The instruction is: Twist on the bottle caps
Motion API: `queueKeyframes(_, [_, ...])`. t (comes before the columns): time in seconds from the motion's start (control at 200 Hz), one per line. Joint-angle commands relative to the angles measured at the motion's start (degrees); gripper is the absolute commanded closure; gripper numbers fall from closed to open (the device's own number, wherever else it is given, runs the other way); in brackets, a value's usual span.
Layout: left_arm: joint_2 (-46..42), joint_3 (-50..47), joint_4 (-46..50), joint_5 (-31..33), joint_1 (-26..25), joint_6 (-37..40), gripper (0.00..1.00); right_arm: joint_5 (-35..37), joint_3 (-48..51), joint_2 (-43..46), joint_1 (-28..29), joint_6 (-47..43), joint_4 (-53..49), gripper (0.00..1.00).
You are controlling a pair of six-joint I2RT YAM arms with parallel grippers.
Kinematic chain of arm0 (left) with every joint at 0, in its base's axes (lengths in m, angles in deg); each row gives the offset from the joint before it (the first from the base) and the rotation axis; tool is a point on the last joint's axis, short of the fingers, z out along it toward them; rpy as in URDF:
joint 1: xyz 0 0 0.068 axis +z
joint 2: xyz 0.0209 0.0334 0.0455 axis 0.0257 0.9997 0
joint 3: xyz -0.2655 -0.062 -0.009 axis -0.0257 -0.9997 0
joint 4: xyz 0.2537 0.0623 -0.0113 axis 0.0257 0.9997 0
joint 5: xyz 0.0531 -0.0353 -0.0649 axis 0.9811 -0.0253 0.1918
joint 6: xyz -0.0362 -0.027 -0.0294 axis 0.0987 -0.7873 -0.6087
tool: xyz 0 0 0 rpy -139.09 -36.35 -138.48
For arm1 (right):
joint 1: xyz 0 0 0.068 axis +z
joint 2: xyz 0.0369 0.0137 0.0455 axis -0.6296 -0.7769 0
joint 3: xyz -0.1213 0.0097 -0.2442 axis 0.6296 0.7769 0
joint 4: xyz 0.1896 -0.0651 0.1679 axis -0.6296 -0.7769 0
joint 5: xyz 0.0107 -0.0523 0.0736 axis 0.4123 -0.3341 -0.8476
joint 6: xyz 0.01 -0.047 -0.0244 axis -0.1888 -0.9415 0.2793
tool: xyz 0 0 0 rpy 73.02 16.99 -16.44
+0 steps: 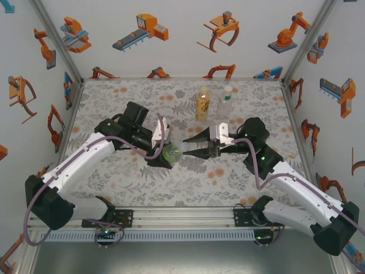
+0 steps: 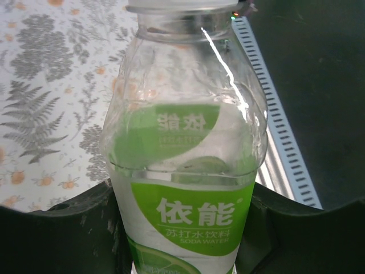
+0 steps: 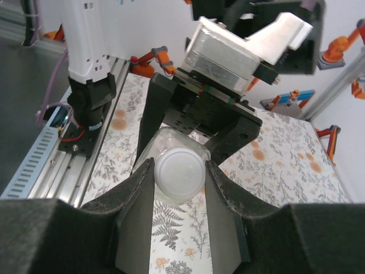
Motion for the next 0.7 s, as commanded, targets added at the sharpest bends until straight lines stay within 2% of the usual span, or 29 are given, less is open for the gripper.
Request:
queueKeyframes(0.0, [-3.88, -2.15, -16.55, 2.08, -0.19, -8.32, 1.00, 8.11, 2.62, -2.40, 0.29, 8.46, 3.85, 1.00])
queueKeyframes(0.11, [-4.76, -3.70, -20.84, 11.20, -0.18, -11.49, 1.00, 13.43, 4.16, -3.75, 0.28, 16.72, 10.66, 1.00])
queueKeyframes(0.24, [-4.04, -3.74, -21.72, 20.80, -0.23, -13.13, 1.00, 23.26, 5.29, -5.60, 0.29, 27.75, 16.98, 1.00])
queueKeyframes(0.355, [-3.64, -3.80, -22.51, 24.85, -0.19, -14.17, 1.00, 34.57, 5.12, -6.83, 0.36, 36.99, 15.85, 1.00])
queueKeyframes(0.466, [-3.12, -3.74, -22.86, 27.33, -0.17, -14.99, 0.99, 40.12, 5.53, -7.49, 0.69, 41.79, 14.25, 1.00])
queueKeyframes(0.536, [-2.99, -3.78, -23.17, 28.12, -0.24, -15.55, 0.88, 41.36, 5.93, -7.74, 1.06, 42.00, 14.61, 1.00])
queueKeyframes(0.641, [-2.90, -3.96, -23.54, 28.22, -0.18, -15.84, 0.51, 42.07, 5.36, -8.05, 1.15, 41.14, 13.69, 1.00])
queueKeyframes(0.696, [-2.99, -4.26, -23.86, 28.60, -0.25, -16.06, 0.37, 42.57, 4.89, -8.15, 1.15, 40.14, 12.96, 1.00])
